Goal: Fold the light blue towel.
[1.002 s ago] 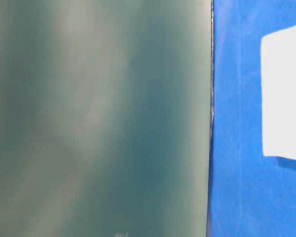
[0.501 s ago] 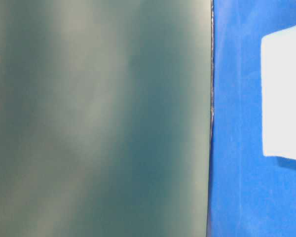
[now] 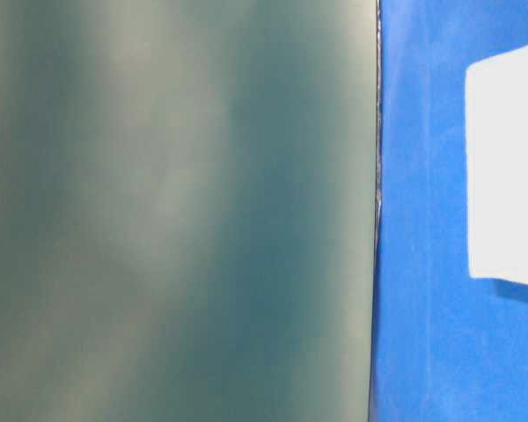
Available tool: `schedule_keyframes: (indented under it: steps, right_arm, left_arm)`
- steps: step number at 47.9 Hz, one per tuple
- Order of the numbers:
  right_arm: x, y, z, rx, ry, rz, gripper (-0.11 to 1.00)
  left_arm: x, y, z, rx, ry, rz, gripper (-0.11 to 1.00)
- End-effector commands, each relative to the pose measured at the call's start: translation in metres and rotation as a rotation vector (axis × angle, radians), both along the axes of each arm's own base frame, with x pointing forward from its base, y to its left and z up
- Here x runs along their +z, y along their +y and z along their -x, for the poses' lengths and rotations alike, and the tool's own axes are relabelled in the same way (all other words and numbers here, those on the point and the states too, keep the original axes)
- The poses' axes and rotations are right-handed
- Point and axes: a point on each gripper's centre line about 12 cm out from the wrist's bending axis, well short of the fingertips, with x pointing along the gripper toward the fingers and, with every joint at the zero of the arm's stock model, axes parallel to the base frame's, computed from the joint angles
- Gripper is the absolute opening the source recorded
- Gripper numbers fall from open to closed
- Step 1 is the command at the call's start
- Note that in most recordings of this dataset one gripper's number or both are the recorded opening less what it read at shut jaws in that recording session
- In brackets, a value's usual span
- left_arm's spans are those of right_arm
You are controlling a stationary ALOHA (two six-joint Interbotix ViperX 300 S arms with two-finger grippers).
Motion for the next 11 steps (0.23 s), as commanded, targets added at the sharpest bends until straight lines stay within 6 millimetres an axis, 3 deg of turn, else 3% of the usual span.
schedule_keyframes:
  steps: [1,11]
  right_arm:
    - [0.0047,0.0004,-0.0019,0.003,-0.012,0.000,0.59]
    - [0.0046,0.0004,-0.0021,0.003,-0.012,0.000,0.59]
  left_arm:
    - [0.0045,0.0009,-0.0020,0.005,-0.011,0.001,0.62]
    - [0.0044,0.0009,-0.0022,0.005,-0.011,0.001,0.62]
